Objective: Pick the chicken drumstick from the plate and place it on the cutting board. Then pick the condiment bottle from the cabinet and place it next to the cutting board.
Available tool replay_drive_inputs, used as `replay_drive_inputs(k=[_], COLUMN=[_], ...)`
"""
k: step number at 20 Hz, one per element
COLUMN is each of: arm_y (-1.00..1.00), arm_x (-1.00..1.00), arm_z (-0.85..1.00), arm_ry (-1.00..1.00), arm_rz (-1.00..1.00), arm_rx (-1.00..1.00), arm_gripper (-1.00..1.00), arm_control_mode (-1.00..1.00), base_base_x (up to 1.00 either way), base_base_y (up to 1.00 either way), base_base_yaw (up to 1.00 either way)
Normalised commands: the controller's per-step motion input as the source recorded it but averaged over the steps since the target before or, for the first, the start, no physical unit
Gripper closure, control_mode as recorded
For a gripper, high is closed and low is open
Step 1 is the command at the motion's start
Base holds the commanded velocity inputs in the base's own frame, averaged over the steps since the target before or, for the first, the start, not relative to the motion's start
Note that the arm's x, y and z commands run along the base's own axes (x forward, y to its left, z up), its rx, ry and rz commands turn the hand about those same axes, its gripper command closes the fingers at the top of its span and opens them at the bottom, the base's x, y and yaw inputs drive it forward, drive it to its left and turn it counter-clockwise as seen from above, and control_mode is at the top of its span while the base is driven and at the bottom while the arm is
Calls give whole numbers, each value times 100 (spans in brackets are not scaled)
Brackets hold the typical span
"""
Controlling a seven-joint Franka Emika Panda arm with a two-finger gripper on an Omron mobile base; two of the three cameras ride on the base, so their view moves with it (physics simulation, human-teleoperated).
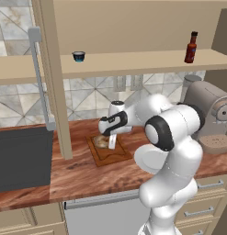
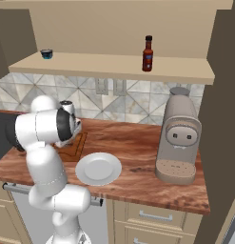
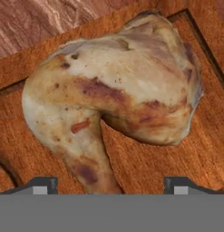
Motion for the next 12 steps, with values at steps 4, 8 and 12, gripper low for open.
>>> replay_drive_inputs(k=[4,8,12], arm_y=[0,0,-8], arm_x=[-8,-19,-33], arm_z=[30,26,27], arm_ry=[-5,-3,-5], arm_rz=[0,0,0], arm_rx=[0,0,0], arm_gripper=[-100,-100,-100], arm_control_mode=[-100,-100,-100], base_base_x=[0,0,0], base_base_y=[0,0,0], base_base_yaw=[0,0,0])
